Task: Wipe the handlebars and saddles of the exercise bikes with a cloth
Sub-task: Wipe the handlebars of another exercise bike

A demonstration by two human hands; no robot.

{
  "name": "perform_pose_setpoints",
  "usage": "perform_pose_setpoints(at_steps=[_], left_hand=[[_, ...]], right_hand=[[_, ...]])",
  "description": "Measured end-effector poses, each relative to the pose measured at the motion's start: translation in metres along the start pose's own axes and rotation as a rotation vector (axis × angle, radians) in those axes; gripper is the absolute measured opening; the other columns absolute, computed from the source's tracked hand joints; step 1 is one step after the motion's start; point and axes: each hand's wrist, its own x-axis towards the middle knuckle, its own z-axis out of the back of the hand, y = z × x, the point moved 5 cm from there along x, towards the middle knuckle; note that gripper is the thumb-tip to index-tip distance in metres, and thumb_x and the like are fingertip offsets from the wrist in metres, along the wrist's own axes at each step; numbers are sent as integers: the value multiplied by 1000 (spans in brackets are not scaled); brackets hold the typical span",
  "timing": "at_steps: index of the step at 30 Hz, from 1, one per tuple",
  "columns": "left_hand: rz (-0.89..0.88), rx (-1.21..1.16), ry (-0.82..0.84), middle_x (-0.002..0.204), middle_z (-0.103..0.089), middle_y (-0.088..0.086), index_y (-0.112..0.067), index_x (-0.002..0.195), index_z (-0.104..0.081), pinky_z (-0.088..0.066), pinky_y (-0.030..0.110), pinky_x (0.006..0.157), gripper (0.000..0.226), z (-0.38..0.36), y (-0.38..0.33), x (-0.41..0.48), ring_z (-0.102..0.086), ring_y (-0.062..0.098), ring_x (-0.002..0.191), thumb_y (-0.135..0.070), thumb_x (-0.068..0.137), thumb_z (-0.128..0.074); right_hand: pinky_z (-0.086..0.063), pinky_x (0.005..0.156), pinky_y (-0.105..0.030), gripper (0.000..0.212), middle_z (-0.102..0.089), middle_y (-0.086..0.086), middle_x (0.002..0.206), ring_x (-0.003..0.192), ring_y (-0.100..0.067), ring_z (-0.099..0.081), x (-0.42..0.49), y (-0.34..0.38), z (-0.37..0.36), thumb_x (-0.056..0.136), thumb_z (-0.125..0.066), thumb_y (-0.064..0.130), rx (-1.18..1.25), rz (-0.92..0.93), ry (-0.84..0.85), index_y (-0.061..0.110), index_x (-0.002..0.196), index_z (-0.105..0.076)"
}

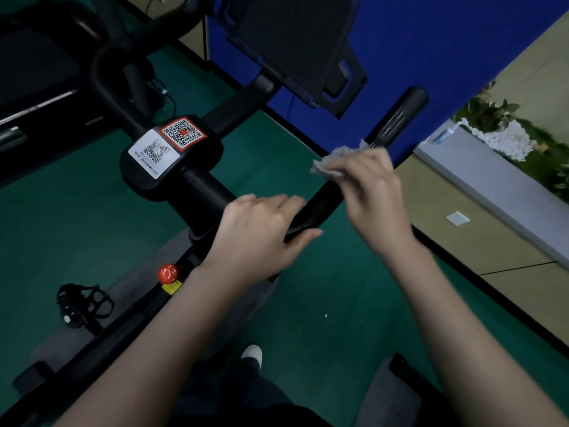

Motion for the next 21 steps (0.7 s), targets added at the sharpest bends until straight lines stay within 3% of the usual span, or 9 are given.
perform_pose_setpoints(at_steps=[4, 6, 8, 11, 17, 21], left_hand=[[2, 2, -9, 78, -68, -4, -18, 100, -66, -48, 33, 63, 51, 0, 0, 0, -64, 23, 66, -59, 86, -40], [6, 4, -23, 79, -68, -5, -19, 101, -67, -47, 32, 64, 50, 0, 1, -1, -65, 21, 66, -60, 86, -43], [13, 14, -45, 78, -68, -6, -20, 101, -68, -45, 29, 64, 47, 0, 1, -2, -64, 19, 64, -59, 86, -47], [21, 30, -74, 77, -69, -7, -20, 100, -69, -43, 26, 64, 43, 0, 0, -2, -64, 18, 64, -57, 85, -51], [5, 21, -99, 79, -70, -7, -18, 99, -70, -45, 29, 64, 44, -1, -1, -3, -66, 20, 67, -56, 86, -51], [0, 17, -97, 79, -69, -7, -18, 100, -70, -46, 30, 63, 45, -1, -1, -3, -67, 20, 68, -55, 86, -50]], right_hand=[[-36, 93, -21, 15, -66, -4, 103, 96, -24, -53, -25, 4, -11, 90, -58, -1, 115, 7, -181, 3, 101, -68], [-40, 92, -23, 18, -61, -13, 107, 100, -26, -53, -28, -11, -11, 90, -56, -2, 121, -118, -306, -2, 105, -64], [-40, 93, -17, 20, -52, -18, 110, 105, -23, -51, -33, -19, -13, 89, -56, -3, 204, -305, -433, -7, 109, -60], [-39, 90, -11, 18, -45, -13, 109, 102, -13, -49, -52, -5, -29, 89, -57, -3, 388, -474, -578, -7, 106, -57], [-47, 88, -31, 14, -52, -15, 105, 98, -22, -56, -70, 3, -48, 90, -56, 7, 625, -742, -754, 4, 103, -56], [-48, 91, -46, 19, -57, -23, 106, 98, -32, -58, -61, -7, -54, 95, -52, 5, 764, -890, -862, -6, 110, -53]])
